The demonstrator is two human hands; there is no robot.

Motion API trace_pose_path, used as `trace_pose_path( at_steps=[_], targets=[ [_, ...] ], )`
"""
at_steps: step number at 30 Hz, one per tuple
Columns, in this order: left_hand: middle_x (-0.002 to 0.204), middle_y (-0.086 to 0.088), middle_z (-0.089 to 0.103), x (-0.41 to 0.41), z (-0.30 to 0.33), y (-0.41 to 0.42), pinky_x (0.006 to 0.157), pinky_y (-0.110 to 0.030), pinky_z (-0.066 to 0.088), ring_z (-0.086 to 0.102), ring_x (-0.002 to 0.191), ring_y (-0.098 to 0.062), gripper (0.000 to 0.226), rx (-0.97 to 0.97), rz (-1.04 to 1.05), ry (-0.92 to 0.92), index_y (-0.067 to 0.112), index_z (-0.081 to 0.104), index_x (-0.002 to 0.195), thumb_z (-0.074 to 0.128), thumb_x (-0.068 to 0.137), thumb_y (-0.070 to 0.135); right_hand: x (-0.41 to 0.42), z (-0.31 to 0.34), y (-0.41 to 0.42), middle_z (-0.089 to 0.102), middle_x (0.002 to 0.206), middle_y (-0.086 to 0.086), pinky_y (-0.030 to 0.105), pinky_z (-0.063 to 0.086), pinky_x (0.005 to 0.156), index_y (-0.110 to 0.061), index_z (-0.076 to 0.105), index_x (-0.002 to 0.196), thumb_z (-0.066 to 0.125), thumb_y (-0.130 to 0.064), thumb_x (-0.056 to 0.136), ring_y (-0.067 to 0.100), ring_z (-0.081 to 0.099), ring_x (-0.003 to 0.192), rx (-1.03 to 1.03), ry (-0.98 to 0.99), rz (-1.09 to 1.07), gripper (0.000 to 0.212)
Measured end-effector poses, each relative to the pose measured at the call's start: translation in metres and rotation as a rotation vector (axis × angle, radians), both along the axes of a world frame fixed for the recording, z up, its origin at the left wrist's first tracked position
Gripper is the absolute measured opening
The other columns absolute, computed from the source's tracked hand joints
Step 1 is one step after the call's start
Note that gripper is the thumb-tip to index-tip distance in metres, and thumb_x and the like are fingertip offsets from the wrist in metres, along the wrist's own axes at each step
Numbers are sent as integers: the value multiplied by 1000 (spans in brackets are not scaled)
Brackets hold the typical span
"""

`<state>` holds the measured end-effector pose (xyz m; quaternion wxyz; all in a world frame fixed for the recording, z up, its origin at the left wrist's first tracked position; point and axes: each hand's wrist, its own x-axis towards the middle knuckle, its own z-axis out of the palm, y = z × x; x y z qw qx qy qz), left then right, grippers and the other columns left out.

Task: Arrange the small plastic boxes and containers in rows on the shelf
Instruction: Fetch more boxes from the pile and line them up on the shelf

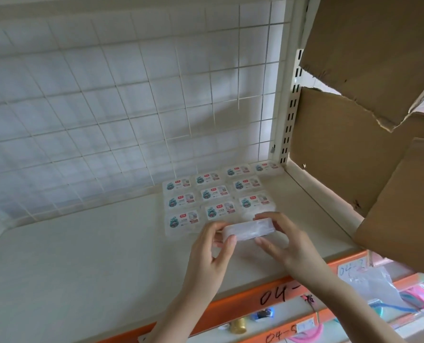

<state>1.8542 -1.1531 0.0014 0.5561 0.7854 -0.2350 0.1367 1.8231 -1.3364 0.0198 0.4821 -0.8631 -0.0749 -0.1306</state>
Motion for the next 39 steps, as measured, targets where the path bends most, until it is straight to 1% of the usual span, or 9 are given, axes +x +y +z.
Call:
trace_pose_path(
  at_steps=[5, 8, 12, 16, 18, 22, 28, 33, 39],
  targets=[
    [95, 13, 60, 2, -4, 0, 84, -12, 39, 53, 96, -4, 40, 200, 115, -153, 17, 65, 92, 49, 88, 53, 1, -6, -2, 62, 108, -22, 10, 43, 87, -29, 53, 115, 67, -37, 78, -8, 56, 106, 117, -17, -79, 41],
    [81, 11, 56, 0, -2, -3, 68, -7, 38, 51, 76, 2, 27, 169, 72, -118, 12, 62, 82, 56, 84, 38, 2, -10, -6, 62, 110, -19, 18, 48, 87, -30, 53, 112, 69, -27, 82, -5, 57, 106, 156, -12, -106, 34],
    [82, 1, 66, 2, -4, 0, 64, -33, 54, 65, 77, -11, 27, -88, 53, 117, 19, 61, 84, 54, 82, 45, 0, -13, -8, 61, 113, -10, 18, 47, 91, -24, 55, 113, 66, -17, 87, -1, 57, 108, 133, -73, -76, 29],
    [89, -5, 70, 0, 0, 0, 74, -31, 54, 68, 85, -16, 42, -159, -14, 248, 6, 62, 94, 58, 76, 44, -2, -14, -4, 46, 123, -13, 10, 37, 95, -26, 44, 133, 55, -32, 90, -1, 48, 114, -48, -171, -29, 44],
    [92, -7, 69, -2, -1, -2, 77, -22, 50, 67, 88, -16, 38, -169, -74, 269, 6, 59, 96, 61, 74, 38, -6, -13, -2, 41, 123, -16, 4, 31, 94, -27, 33, 141, 50, -41, 91, -6, 42, 116, -136, -192, -23, 54],
    [97, -7, 65, -4, -1, -3, 84, -24, 48, 64, 96, -20, 21, -132, -139, 263, 19, 58, 98, 64, 78, 13, -15, -11, 11, 42, 132, -17, 6, 28, 99, -25, 26, 145, 48, -55, 90, -6, 38, 124, -95, -183, 85, 66],
    [119, 3, 63, -7, 6, -4, 95, -22, 43, 57, 116, -15, 36, -152, -221, 230, 32, 58, 119, 53, 84, 26, -5, -9, 22, 39, 137, -14, 13, 30, 105, -35, 40, 134, 62, -20, 88, 2, 36, 131, -102, -255, 82, 53],
    [118, 1, 64, -9, 14, -2, 95, -19, 40, 54, 118, -14, 38, -224, -238, 241, 13, 59, 117, 45, 89, 35, 3, -8, 9, 43, 138, -8, 16, 43, 94, -36, 47, 126, 65, -28, 87, 0, 49, 116, -87, -216, 48, 44],
    [112, 1, 66, -8, 14, 0, 95, -26, 44, 58, 112, -16, 33, -229, -239, 239, 25, 64, 110, 43, 89, 40, 10, 2, -1, 46, 125, -17, 18, 49, 77, -35, 41, 127, 71, -25, 82, -1, 51, 99, -52, 16, 89, 54]
  ],
)
